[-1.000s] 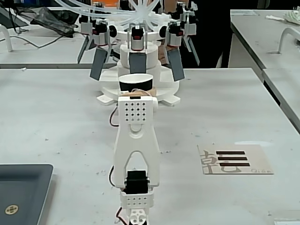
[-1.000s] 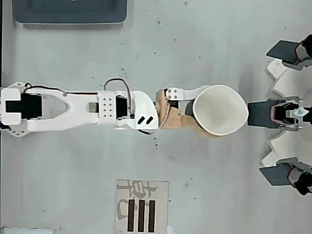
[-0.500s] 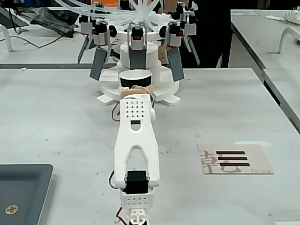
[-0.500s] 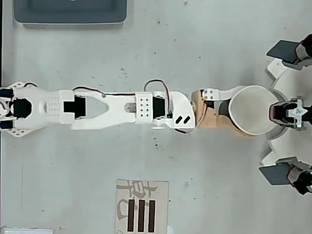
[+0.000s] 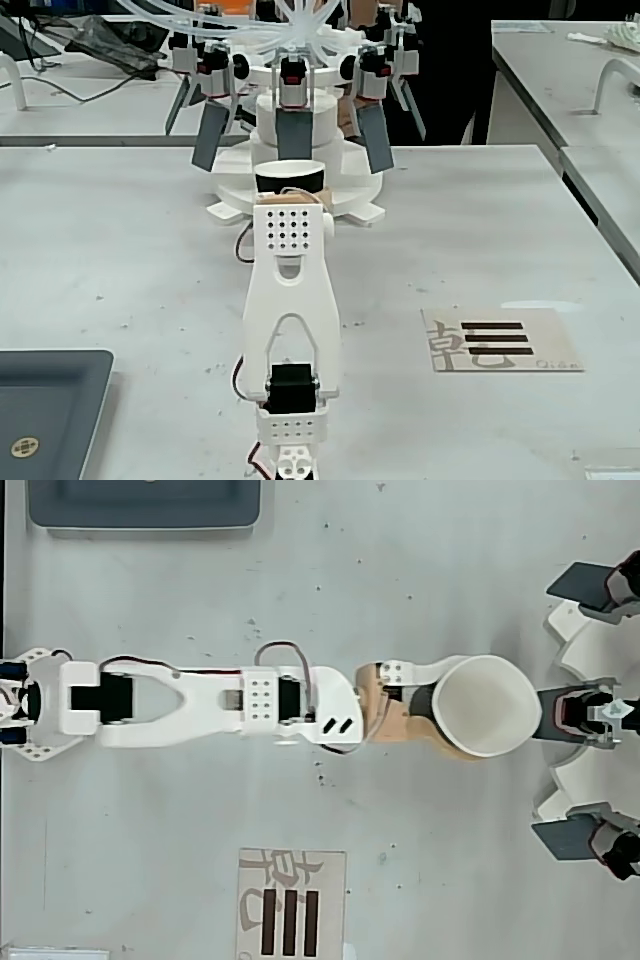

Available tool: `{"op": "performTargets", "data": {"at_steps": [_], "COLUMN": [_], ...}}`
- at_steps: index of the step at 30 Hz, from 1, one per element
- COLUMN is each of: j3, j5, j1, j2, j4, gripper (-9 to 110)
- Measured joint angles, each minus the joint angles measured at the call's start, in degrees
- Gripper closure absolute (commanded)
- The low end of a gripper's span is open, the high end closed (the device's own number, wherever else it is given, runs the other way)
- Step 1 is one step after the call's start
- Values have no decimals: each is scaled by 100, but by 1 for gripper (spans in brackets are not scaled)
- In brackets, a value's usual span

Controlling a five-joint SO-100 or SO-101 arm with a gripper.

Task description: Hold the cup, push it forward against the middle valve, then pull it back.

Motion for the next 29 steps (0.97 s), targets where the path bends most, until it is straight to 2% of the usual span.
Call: {"op": "performTargets", "data": {"at_steps": [4, 9, 29], "j3": [1239, 1925, 1995], "j5": [0, 0, 0], "j1": [0, 0, 0], "j2": [958, 1626, 1688], "j4": [-211, -352, -431], "gripper": [98, 98, 98]}}
